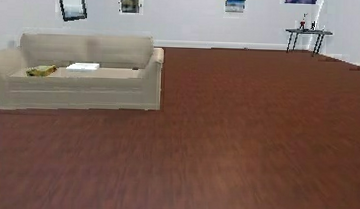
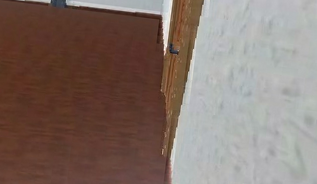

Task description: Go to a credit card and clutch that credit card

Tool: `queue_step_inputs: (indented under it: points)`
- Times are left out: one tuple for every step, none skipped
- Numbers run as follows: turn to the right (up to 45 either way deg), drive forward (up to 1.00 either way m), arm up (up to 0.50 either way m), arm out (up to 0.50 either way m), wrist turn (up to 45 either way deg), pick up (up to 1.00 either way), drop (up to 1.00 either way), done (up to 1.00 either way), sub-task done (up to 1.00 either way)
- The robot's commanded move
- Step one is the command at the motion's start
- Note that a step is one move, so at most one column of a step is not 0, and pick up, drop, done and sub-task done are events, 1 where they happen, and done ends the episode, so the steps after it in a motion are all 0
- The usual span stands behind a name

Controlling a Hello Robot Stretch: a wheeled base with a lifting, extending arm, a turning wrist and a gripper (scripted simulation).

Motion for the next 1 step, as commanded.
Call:
queue_step_inputs:
  points:
    - [-3.0,0.00,0.00,0.00,0.0,0.00,0.00,0.00,0.00]
